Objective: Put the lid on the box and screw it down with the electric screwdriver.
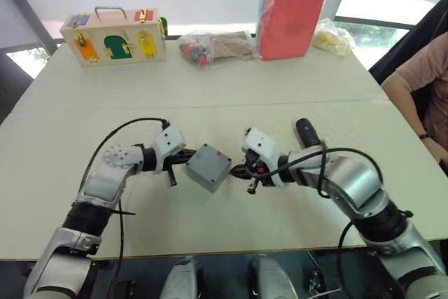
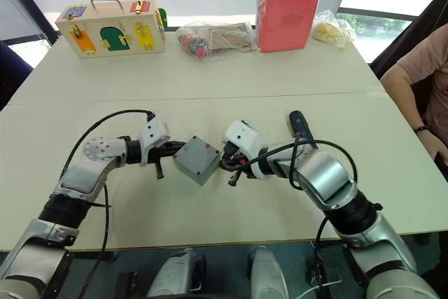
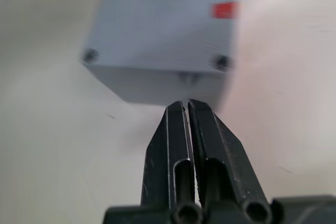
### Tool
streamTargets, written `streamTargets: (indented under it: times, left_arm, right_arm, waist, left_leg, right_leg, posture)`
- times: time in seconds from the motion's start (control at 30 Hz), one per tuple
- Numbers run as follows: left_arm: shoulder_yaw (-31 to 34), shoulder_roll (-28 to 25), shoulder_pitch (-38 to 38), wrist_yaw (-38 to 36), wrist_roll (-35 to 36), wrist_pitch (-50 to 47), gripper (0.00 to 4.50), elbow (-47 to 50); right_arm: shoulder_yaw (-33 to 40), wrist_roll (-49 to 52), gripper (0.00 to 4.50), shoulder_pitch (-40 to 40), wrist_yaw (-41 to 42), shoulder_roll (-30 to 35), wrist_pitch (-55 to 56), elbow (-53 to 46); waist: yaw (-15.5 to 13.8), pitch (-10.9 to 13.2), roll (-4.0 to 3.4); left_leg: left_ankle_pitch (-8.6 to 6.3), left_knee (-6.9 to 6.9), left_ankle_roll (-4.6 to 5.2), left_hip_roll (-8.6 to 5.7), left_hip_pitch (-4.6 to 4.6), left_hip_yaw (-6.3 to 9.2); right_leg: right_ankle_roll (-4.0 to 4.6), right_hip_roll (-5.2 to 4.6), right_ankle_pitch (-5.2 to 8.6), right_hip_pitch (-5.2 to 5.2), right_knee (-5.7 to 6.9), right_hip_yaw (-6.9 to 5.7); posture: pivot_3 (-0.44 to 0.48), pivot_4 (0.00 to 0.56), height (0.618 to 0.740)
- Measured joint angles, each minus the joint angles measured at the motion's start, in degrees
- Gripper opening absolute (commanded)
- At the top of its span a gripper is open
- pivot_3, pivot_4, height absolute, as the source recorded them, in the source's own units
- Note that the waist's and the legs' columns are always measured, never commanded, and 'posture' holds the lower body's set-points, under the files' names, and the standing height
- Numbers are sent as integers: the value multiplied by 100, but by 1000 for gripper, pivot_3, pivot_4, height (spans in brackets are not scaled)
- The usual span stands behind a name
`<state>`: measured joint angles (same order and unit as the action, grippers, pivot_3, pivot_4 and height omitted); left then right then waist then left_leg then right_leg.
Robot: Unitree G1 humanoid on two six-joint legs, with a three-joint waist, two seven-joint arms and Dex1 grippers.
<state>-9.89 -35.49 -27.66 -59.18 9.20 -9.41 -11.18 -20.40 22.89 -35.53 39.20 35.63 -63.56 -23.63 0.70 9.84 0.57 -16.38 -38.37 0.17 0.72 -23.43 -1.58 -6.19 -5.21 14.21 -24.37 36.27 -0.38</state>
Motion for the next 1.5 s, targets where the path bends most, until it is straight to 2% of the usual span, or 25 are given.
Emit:
streamTargets:
  times: [0.13, 0.33, 0.6, 0.8, 1.07, 1.5]
  left_arm:
    - [81, -328, 192, -276, 50, -8, 0, 177]
    - [258, -856, 929, -692, 392, -424, 0, 1148]
    - [269, -785, 1134, -532, 521, -822, 0, 1816]
    - [212, -579, 1088, -385, 497, -874, 0, 1802]
    - [167, -424, 663, -331, 347, -752, 0, 1312]
    - [171, -422, 554, -473, 272, -689, 0, 1186]
  right_arm:
    - [110, -197, 80, -185, -11, -6, 419, 305]
    - [104, -577, 80, -299, -43, -457, 1273, 1432]
    - [17, -751, 80, -301, 117, -983, 1842, 2137]
    - [-34, -822, 80, -200, 260, -986, 1841, 2105]
    - [-18, -657, 80, 167, 566, -738, 1290, 1317]
    - [53, -588, 80, 230, 495, -703, 1014, 978]
  waist:
    - [19, 0, 0]
    - [4, 0, 1]
    - [-3, 0, 1]
    - [-4, 0, 1]
    - [-4, 0, 1]
    - [-1, 0, 2]
  left_leg:
    - [0, 0, 0, 3, 1, -1]
    - [0, 1, 0, 5, 0, -3]
    - [0, 0, 0, 4, 0, -2]
    - [0, 0, -1, 3, 0, -2]
    - [1, -1, -1, 3, 1, -1]
    - [1, -1, -1, 3, 1, -1]
  right_leg:
    - [0, 2, 0, 0, -1, 1]
    - [0, 1, 0, 0, 0, 1]
    - [0, 1, 0, 0, 3, 1]
    - [0, 1, 0, 0, 3, 1]
    - [0, 4, 0, 0, 4, 0]
    - [0, 4, 0, 0, 4, 0]
  posture:
    - [0, 150, 730]
    - [0, 150, 730]
    - [0, 150, 730]
    - [0, 150, 730]
    - [0, 150, 730]
    - [0, 150, 730]
